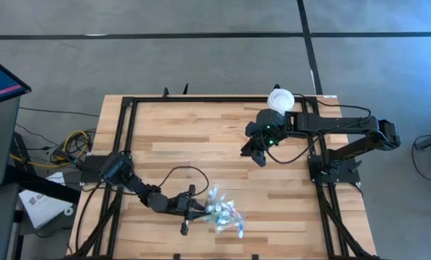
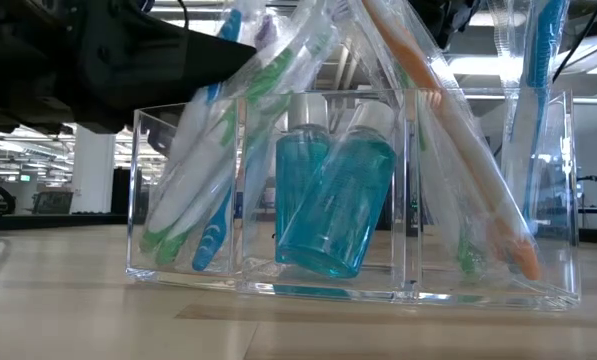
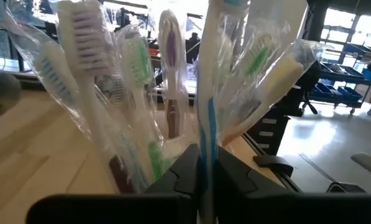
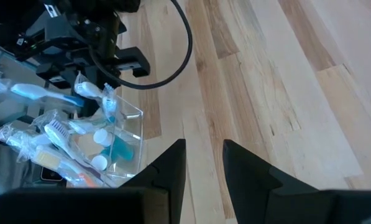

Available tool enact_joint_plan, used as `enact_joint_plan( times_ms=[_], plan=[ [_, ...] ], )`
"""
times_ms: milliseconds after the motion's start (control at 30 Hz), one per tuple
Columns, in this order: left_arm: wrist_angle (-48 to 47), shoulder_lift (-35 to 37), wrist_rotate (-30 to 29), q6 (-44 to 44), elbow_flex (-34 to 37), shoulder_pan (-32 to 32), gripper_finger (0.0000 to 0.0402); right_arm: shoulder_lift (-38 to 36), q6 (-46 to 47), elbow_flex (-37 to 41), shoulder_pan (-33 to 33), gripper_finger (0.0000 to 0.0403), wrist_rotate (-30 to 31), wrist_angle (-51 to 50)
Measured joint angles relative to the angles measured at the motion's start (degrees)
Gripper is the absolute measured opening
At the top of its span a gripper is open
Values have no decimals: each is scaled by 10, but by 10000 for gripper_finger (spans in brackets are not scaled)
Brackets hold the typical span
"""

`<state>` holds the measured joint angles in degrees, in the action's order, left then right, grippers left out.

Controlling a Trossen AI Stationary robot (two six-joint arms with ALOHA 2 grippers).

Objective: Pick & Place toothbrushing station
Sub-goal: Put the blue toothbrush into the transparent organizer

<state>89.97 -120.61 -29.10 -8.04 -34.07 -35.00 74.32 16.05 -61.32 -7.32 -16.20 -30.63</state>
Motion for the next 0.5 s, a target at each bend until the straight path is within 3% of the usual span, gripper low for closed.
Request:
enact_joint_plan(
  times_ms=[500],
  plan=[
    [0, 14, 26, 22, 0, 0, 41, 0, -9, 0, 2, 98, 0, 2]
  ],
)
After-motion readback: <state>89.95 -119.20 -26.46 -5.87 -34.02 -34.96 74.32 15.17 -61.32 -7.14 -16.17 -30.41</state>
